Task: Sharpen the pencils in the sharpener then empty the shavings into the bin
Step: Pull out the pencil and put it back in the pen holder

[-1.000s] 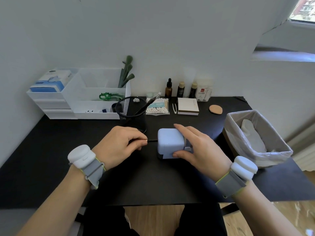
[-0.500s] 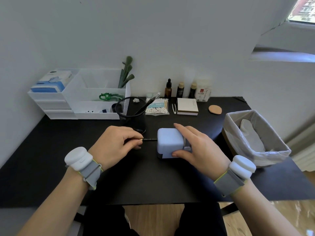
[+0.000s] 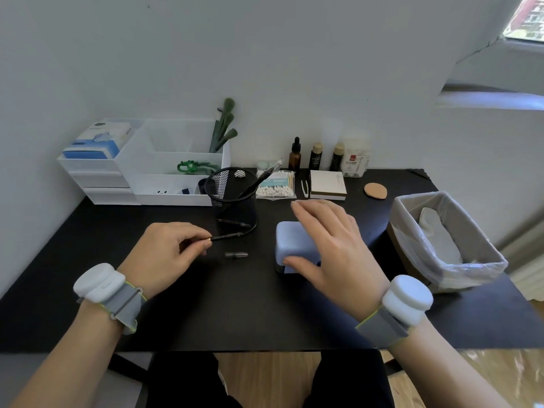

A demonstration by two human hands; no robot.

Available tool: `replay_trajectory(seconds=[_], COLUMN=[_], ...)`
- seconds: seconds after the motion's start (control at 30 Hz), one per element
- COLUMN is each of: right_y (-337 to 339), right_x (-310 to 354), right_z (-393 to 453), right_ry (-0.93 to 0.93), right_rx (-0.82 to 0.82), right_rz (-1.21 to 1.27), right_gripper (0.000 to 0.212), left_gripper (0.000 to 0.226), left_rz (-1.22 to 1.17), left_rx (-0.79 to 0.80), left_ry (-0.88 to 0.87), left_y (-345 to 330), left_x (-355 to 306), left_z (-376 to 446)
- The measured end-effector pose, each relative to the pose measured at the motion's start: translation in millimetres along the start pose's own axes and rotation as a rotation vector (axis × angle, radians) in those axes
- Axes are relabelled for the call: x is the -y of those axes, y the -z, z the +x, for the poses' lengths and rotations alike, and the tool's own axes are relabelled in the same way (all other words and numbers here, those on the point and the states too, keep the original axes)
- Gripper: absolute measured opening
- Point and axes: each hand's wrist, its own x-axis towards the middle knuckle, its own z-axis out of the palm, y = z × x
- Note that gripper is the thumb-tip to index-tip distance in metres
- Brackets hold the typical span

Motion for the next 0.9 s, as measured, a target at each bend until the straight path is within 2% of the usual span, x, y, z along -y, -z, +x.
replay_trajectory(seconds=[0.13, 0.23, 0.47, 0.63, 0.77, 0.9], right_y=[-5, -19, -56, -65, -68, -65], right_x=[28, 48, 77, 86, 87, 89], right_z=[9, 15, 26, 36, 40, 42], right_ry=[0.141, 0.215, 0.143, 0.062, -0.016, -0.067], right_rx=[-0.162, -0.082, 0.228, 0.252, 0.36, 0.401], right_rz=[0.09, 0.17, 0.006, -0.155, -0.148, -0.154], right_gripper=[0.043, 0.025, 0.033, 0.022, 0.021, 0.021], left_gripper=[0.009, 0.008, 0.011, 0.013, 0.014, 0.013], left_rz=[0.01, 0.02, 0.029, 0.031, 0.03, 0.018], left_rx=[-0.011, -0.022, -0.002, 0.001, 0.01, 0.021], left_ry=[0.029, 0.059, 0.118, 0.138, 0.154, 0.155], left_y=[1, 3, 9, 12, 14, 13], left_x=[5, 9, 13, 17, 20, 22], left_z=[-5, -8, -15, -19, -20, -19])
